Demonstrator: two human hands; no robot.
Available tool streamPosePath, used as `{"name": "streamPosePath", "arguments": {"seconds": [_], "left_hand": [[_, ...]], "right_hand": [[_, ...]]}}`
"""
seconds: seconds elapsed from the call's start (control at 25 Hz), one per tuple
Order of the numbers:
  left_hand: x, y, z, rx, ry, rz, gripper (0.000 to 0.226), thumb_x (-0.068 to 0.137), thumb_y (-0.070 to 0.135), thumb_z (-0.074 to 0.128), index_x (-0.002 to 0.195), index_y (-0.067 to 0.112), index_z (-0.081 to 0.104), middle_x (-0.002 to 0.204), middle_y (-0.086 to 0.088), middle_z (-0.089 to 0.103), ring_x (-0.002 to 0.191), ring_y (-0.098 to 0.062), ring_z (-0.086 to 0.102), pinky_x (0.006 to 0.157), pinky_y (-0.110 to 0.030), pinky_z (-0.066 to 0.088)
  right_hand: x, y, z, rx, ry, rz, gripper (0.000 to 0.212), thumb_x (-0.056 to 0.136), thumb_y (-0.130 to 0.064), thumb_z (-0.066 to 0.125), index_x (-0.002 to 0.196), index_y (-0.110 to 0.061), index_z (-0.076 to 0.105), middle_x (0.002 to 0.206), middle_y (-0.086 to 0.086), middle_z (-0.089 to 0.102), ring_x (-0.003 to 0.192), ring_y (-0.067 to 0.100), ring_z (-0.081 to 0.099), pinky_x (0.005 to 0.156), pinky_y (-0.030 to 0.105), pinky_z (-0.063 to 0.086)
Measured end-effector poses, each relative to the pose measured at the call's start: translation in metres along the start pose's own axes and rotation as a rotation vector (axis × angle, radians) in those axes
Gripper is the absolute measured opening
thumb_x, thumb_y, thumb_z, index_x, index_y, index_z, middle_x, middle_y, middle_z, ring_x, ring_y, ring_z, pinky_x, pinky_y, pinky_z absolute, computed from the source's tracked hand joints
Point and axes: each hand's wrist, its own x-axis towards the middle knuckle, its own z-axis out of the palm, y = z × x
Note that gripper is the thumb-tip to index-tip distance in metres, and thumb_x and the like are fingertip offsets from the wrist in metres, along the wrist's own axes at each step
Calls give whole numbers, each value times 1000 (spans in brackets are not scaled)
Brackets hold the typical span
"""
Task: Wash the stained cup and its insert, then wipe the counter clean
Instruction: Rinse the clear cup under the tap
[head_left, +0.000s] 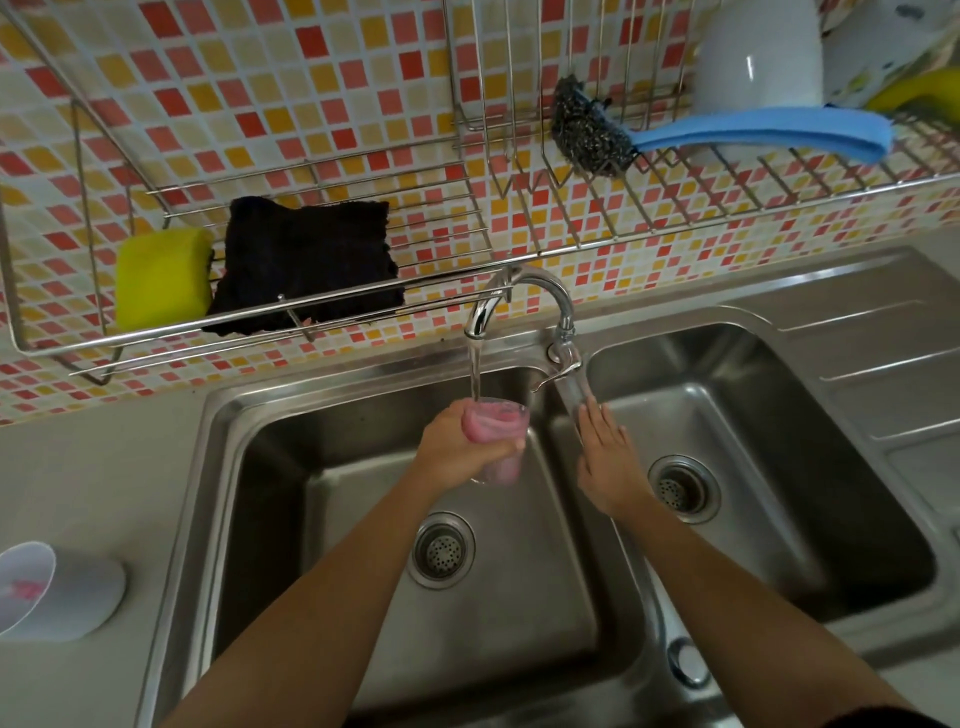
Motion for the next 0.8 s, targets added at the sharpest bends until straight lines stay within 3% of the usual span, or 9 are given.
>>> {"name": "streamPosePath", "arguments": {"seconds": [0.16,0.4,0.56,0.8], "left_hand": [[-10,-10,-4,47,8,-45,34,65,28,84,85,37,58,90,17,64,86,-3,63,72,-15,50],[-6,13,-19,42,26,18,67,63,21,85,117,23,47,109,9,56,96,-10,56,76,-19,42],[0,21,-17,-34,-49,89,77,57,19,88,120,22,43,119,4,56,106,-15,56,84,-28,48],[9,22,-23,-72,33,118,78,57,22,89,123,28,47,121,4,53,105,-17,56,90,-35,50]], "right_hand": [[-5,3,8,39,41,30,56,98,-17,28,148,-8,6,158,9,2,146,22,-2,116,35,2],[-6,4,13,48,82,23,55,98,-17,29,148,-8,9,158,9,6,146,20,0,115,32,0],[-7,7,14,83,115,5,56,94,-22,21,147,-6,15,157,10,12,146,22,5,114,32,1],[-6,10,15,194,161,11,58,91,-28,22,145,-8,25,154,10,24,144,21,14,117,33,7]]}}
